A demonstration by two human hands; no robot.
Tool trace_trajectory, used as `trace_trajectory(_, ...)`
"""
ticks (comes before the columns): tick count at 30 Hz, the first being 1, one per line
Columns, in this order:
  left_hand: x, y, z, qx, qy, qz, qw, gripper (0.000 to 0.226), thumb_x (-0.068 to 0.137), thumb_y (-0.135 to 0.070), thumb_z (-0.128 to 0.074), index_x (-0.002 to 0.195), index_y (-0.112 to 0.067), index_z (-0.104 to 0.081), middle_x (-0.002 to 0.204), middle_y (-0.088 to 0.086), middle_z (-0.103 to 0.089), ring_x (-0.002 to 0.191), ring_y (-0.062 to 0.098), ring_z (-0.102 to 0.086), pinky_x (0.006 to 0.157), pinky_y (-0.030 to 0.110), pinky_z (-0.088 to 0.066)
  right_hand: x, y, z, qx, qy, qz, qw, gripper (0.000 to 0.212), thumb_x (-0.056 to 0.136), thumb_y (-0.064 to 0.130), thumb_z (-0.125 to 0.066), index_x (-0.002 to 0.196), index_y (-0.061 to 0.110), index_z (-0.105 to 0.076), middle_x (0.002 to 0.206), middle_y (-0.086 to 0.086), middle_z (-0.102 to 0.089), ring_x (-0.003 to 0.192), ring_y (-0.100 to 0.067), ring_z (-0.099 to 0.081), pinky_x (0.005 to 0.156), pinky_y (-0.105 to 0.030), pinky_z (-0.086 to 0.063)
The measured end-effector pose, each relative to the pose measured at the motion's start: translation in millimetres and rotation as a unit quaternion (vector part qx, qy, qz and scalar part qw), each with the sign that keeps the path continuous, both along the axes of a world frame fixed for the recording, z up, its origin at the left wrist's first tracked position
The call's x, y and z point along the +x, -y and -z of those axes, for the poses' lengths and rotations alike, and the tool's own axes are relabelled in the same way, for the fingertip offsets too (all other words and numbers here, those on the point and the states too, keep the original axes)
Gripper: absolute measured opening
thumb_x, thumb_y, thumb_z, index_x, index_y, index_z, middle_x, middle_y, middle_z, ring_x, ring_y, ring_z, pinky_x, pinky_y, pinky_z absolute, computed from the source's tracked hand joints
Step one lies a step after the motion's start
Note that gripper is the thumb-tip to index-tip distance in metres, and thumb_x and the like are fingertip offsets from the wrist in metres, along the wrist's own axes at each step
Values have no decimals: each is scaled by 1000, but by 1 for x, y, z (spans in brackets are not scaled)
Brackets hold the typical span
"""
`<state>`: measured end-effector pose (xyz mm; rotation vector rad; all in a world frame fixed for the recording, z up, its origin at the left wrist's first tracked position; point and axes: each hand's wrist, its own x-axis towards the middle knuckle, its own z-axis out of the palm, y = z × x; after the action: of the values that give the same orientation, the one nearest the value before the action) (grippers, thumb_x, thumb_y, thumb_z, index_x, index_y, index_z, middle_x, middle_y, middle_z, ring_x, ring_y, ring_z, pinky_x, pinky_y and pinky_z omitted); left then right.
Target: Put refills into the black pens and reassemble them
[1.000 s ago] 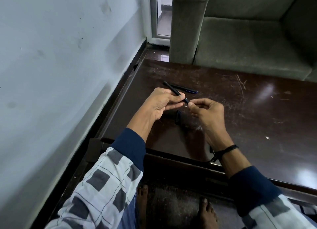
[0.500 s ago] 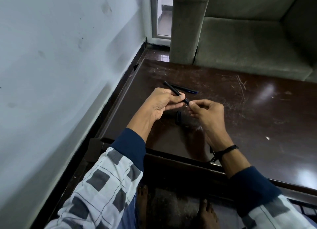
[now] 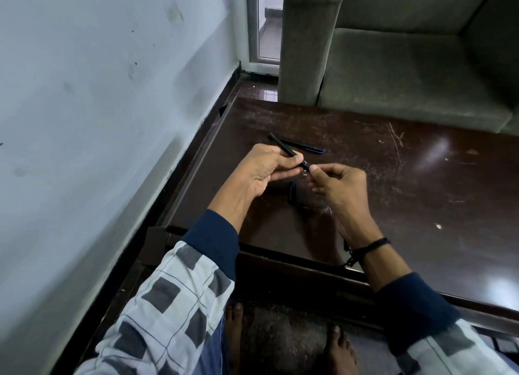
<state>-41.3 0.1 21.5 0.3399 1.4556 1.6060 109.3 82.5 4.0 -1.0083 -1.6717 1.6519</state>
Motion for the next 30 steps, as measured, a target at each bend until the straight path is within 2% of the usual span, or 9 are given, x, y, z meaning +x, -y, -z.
trace_trajectory(2,1,0,0,2,1,2,1000,8,83,8,-75,88,2,-77,83,11,-79,80,21,-78,67,23,-61,1,-1,1,18,2,-3,1000,4,92,20,-78,95,17,-78,83,-5,-79,77,-17,-74,74,-30,-60)
trace_trajectory(5,-1,0,0,6,0,-2,1000,8,84,9,-75,89,3,-77,83,12,-79,81,22,-78,68,24,-62,0,-1,-1,7,-7,-8,1000,17,90,26,-81,103,18,-77,88,-2,-79,81,-14,-76,73,-28,-60)
trace_trajectory(9,0,0,0,1,2,2,1000,8,84,9,-75,88,2,-77,83,11,-79,81,20,-78,67,24,-62,0,1,1,20,11,-5,1000,6,93,21,-77,95,17,-78,80,-4,-79,75,-17,-75,76,-34,-61)
trace_trajectory(13,-1,0,-1,4,3,0,1000,8,84,9,-74,90,4,-76,83,13,-78,80,22,-78,68,24,-62,0,0,0,22,1,-8,1000,21,89,31,-81,105,18,-77,89,-2,-79,82,-15,-76,73,-27,-61)
trace_trajectory(14,-1,0,-2,3,3,-1,1000,9,84,9,-74,91,4,-76,83,12,-78,80,21,-78,68,24,-62,0,0,-1,18,2,-9,1000,18,91,29,-79,104,17,-77,86,-2,-79,82,-18,-77,71,-26,-59)
trace_trajectory(17,1,0,-2,2,6,2,1000,9,84,9,-74,92,5,-75,83,12,-78,79,21,-78,69,25,-63,0,0,1,49,13,-3,999,2,92,20,-78,94,20,-78,80,-2,-78,76,-18,-74,72,-30,-60)
trace_trajectory(21,0,0,-2,4,5,-1,1000,9,85,9,-74,91,4,-76,83,12,-78,80,21,-78,69,25,-63,1,0,-1,39,4,-4,999,12,90,27,-80,100,21,-78,88,-1,-79,84,-19,-77,75,-31,-61)
trace_trajectory(24,0,0,-1,0,4,4,1000,8,84,8,-75,90,3,-77,84,11,-79,82,21,-78,68,24,-62,1,-1,0,47,18,0,999,2,93,23,-78,92,21,-78,82,-3,-79,84,-25,-77,77,-36,-63)
trace_trajectory(30,-2,0,0,5,3,2,1000,8,84,8,-75,90,3,-77,85,12,-79,83,21,-78,69,24,-62,1,1,-2,35,17,-10,999,10,92,29,-78,97,20,-77,83,-2,-79,79,-18,-76,80,-40,-64)
